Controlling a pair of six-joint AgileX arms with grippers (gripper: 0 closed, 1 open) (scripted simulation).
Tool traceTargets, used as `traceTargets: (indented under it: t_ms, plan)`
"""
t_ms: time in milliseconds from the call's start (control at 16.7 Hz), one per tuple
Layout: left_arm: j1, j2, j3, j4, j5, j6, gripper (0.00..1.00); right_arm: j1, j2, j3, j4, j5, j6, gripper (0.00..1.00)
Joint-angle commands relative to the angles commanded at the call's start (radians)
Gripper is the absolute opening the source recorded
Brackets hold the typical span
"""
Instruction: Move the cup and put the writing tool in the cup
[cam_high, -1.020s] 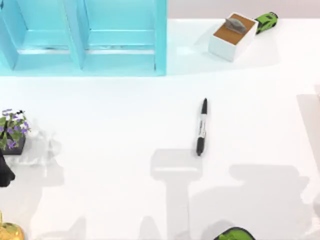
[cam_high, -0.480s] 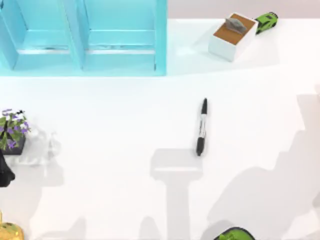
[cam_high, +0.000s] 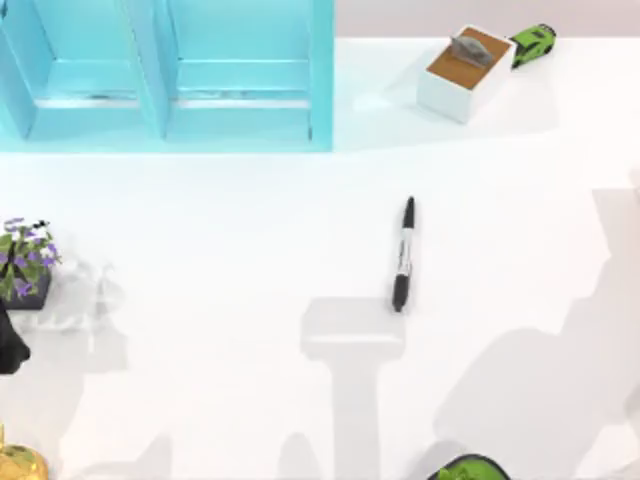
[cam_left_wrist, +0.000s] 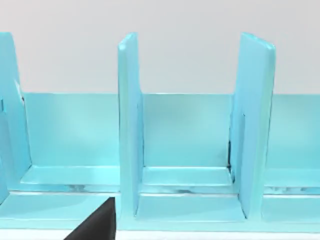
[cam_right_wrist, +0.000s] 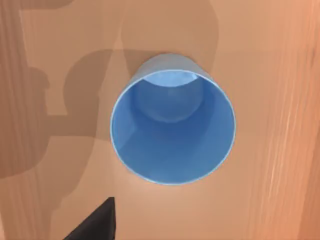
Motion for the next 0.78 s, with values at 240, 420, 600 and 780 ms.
traceTargets:
  t_ms: [240, 420, 600, 780]
  plan:
    - [0.0, 0.0, 0.0, 0.0, 0.0, 0.0, 1.0, 0.0, 0.026, -0.102, 0.13, 0.0, 0.001, 1.0]
    - [0.0, 0.0, 0.0, 0.0, 0.0, 0.0, 1.0, 0.002, 0.054, -0.2, 0.262, 0.0, 0.003, 1.0]
    - [0.0, 0.0, 0.0, 0.0, 0.0, 0.0, 1.0, 0.001, 0.076, -0.271, 0.349, 0.0, 0.003, 1.0]
    - [0.0, 0.0, 0.0, 0.0, 0.0, 0.0, 1.0, 0.0, 0.078, -0.279, 0.359, 0.0, 0.002, 1.0]
